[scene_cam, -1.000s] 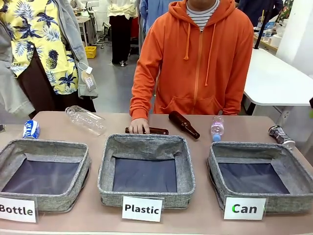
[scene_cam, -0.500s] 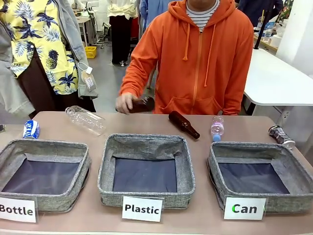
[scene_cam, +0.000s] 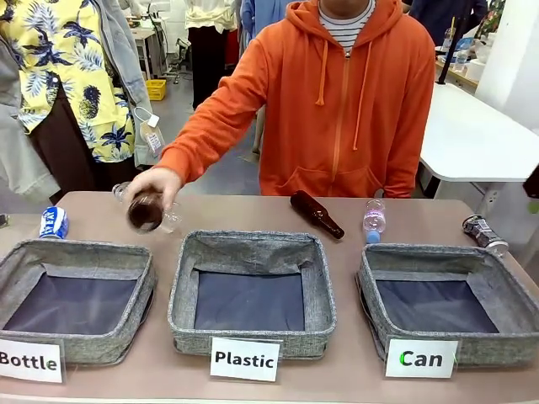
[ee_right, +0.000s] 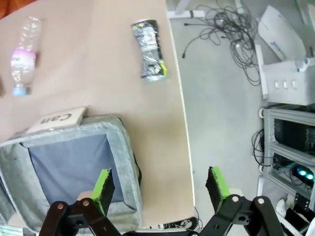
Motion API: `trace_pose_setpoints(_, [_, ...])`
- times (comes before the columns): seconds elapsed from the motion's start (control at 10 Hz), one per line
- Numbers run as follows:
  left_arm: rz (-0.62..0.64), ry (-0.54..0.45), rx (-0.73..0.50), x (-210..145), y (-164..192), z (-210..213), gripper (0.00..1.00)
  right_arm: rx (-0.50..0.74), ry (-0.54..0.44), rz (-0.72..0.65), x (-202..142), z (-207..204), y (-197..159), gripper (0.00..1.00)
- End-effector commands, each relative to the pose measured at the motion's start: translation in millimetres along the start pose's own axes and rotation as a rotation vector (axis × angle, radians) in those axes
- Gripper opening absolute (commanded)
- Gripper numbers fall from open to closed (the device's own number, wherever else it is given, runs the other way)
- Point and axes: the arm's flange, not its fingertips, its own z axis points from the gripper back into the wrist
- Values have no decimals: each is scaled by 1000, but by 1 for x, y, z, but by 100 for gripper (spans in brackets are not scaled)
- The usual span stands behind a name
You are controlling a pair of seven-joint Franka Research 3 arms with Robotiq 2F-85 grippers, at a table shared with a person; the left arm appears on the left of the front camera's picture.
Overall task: Sort the can waste into the basket.
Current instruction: Pick up the can waste from the table and place it in the right Fabric basket.
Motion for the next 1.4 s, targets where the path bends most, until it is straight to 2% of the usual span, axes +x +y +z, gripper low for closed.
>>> trace_pose_setpoints(0.0, [-22, 5, -17, -2, -2, 1, 100, 93, -3, 96, 32, -11, -3, 100])
trace_pose_setpoints(0.1, [-22, 5, -17, -2, -2, 1, 100, 135, 5, 170, 39, -17, 0, 100])
trace_pose_setpoints(0.4, [0, 0, 0, 0, 0, 0, 100, 159, 14, 311, 58, -41, 0, 100])
trace_pose_setpoints(0.5, [51, -76, -29, 13, -11, 25, 100, 182, 15, 349, 62, -49, 1, 100])
trace_pose_setpoints(0.7, [72, -185, -126, 35, -22, 88, 100, 214, 27, 400, 73, -64, 0, 100])
trace_pose_setpoints(0.9, [112, -199, -172, 38, -18, 108, 100, 239, 42, 385, 80, -75, 1, 100])
trace_pose_setpoints(1.1, [137, -182, -183, 36, -12, 103, 100, 239, -9, 346, 85, -82, 5, 100])
trace_pose_setpoints(1.3, [130, -125, -169, 28, -12, 88, 100, 244, -33, 306, 86, -92, 7, 100])
